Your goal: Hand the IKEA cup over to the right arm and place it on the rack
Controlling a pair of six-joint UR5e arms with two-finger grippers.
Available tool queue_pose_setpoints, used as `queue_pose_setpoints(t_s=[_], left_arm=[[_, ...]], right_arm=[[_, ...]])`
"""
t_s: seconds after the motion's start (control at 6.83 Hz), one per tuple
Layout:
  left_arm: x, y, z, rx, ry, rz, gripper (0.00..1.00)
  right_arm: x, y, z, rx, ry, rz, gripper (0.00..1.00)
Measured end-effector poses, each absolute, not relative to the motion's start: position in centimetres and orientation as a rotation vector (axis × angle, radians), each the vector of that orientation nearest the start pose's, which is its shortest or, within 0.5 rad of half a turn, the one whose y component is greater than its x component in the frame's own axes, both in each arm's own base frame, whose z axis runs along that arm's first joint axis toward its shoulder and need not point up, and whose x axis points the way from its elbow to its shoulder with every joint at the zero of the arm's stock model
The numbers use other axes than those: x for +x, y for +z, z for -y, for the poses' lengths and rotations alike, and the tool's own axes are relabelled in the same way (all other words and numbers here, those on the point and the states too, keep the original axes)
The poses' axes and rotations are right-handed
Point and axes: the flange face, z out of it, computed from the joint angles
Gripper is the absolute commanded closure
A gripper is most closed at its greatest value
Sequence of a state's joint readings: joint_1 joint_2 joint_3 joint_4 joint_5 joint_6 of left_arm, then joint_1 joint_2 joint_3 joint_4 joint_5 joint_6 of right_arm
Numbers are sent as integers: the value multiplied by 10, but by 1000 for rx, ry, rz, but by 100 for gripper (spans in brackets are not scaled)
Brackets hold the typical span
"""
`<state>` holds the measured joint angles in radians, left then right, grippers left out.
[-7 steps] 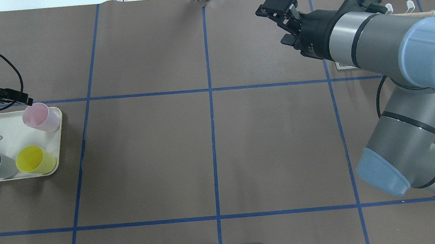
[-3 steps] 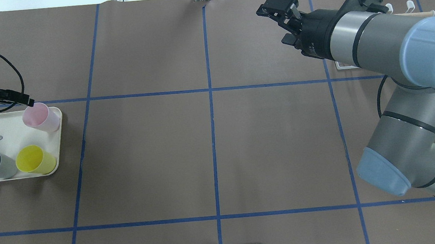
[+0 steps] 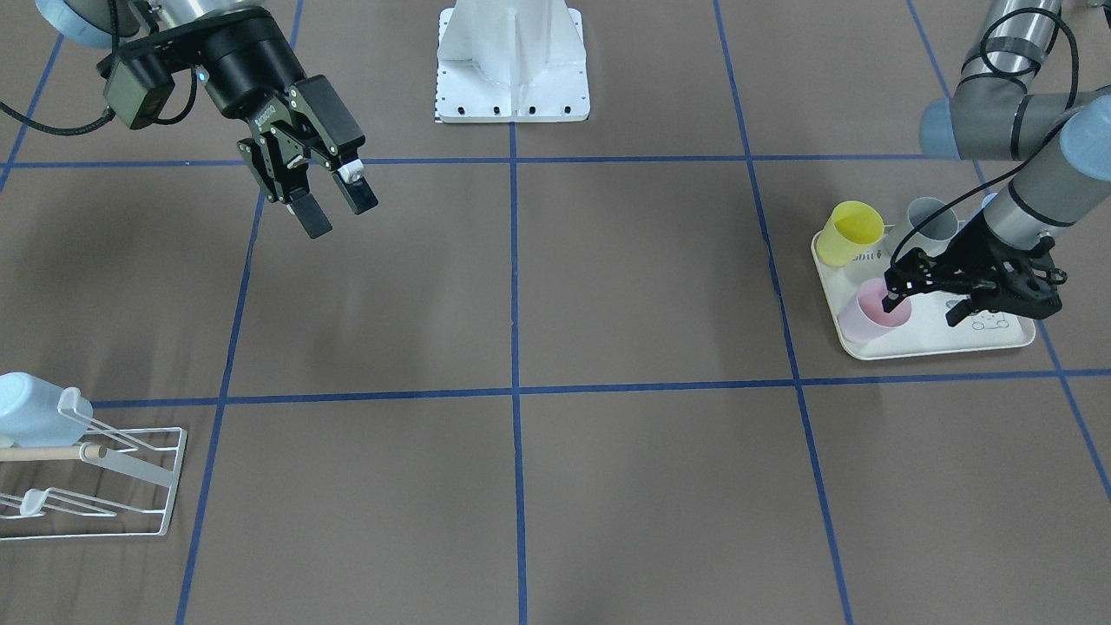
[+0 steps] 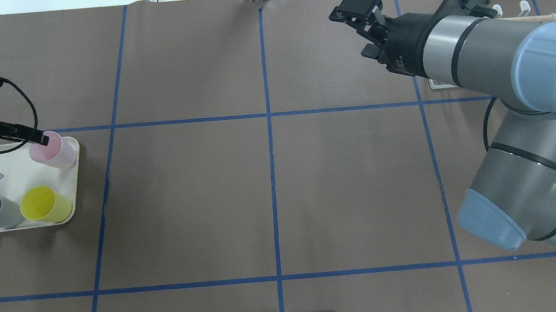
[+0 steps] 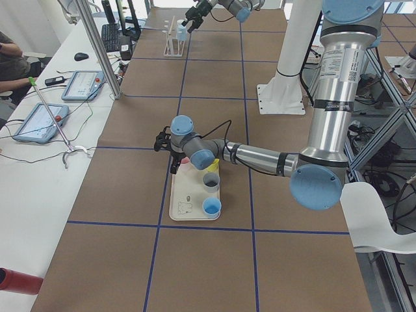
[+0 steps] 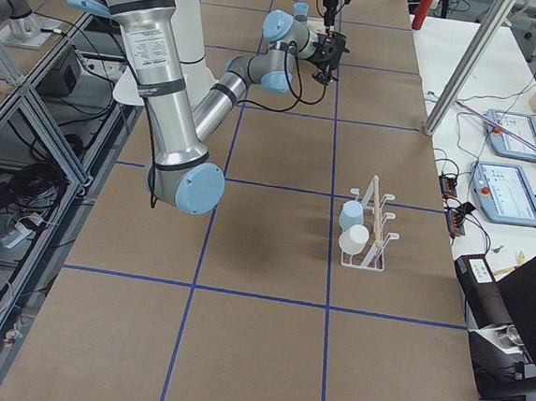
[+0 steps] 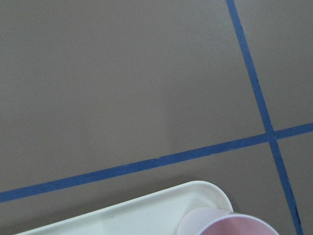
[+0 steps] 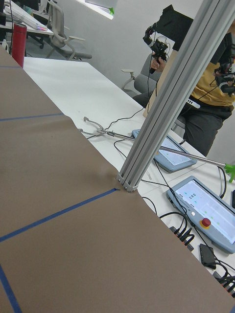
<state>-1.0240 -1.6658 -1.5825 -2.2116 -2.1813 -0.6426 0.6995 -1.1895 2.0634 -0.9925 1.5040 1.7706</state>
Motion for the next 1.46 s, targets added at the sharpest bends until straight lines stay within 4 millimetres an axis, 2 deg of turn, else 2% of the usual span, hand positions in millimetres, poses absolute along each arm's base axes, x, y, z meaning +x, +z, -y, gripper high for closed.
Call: queue_pose_setpoints(t_s=[0.15, 0.29, 0.44, 0.73, 1.02, 1.17, 1.32, 1.46], left_arm=[[230, 538, 514, 265, 148, -884, 34], [232, 540, 511, 261, 152, -883, 83], [232, 541, 510, 259, 153, -882, 100], [233, 541, 509, 259, 158, -884, 100], [231, 530, 505, 265, 161, -893, 100], [225, 515, 498, 265, 158, -893, 100], [212, 492, 494, 256, 140, -878, 100], [190, 470, 497, 252, 104, -853, 100]], right_arm=[[-308, 169, 442, 425, 780, 1439, 0], [-308, 169, 442, 425, 780, 1440, 0], [-308, 169, 442, 425, 780, 1440, 0], [-307, 170, 442, 426, 781, 1439, 0], [-306, 169, 442, 426, 781, 1440, 0], [-305, 169, 442, 428, 782, 1441, 0], [-304, 169, 442, 431, 783, 1440, 0], [-303, 169, 443, 432, 785, 1439, 0]])
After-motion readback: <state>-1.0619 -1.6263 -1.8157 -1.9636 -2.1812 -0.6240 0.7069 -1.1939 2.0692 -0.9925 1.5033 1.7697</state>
